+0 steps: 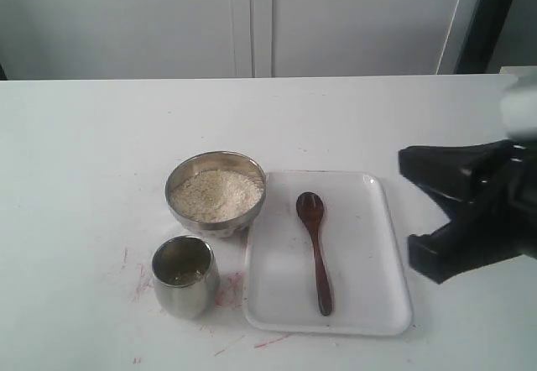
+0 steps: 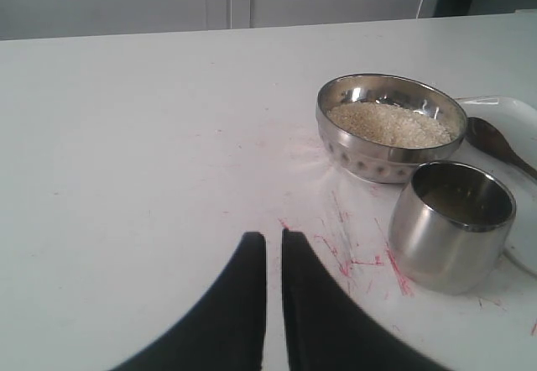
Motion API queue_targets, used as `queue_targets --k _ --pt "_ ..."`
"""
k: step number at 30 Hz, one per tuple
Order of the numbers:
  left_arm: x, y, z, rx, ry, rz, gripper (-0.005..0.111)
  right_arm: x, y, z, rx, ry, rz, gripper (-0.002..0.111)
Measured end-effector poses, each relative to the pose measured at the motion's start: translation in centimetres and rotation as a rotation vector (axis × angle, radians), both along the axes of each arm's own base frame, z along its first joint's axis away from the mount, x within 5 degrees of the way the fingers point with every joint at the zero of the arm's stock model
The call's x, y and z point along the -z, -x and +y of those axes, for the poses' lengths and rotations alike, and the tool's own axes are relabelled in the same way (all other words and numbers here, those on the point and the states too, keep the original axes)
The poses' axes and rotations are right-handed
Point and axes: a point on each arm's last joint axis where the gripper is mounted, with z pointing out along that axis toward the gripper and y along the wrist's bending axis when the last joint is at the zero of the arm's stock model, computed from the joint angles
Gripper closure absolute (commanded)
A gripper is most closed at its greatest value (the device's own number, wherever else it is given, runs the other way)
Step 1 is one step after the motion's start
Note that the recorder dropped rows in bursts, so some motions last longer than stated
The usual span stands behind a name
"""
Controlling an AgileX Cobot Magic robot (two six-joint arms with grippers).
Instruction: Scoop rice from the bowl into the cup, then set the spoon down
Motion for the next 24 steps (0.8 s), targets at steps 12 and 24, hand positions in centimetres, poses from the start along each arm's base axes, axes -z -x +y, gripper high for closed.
queue_targets --k 12,24 --pt "0.0 0.0 0.0 0.0 0.0 0.0 0.092 2.1 4.1 -4.2 0.129 -0.115 -0.192 0.108" --pt "0.0 0.0 0.0 0.0 0.0 0.0 0.092 4.1 4.5 -4.3 0.131 -0.098 -0.159 0.108"
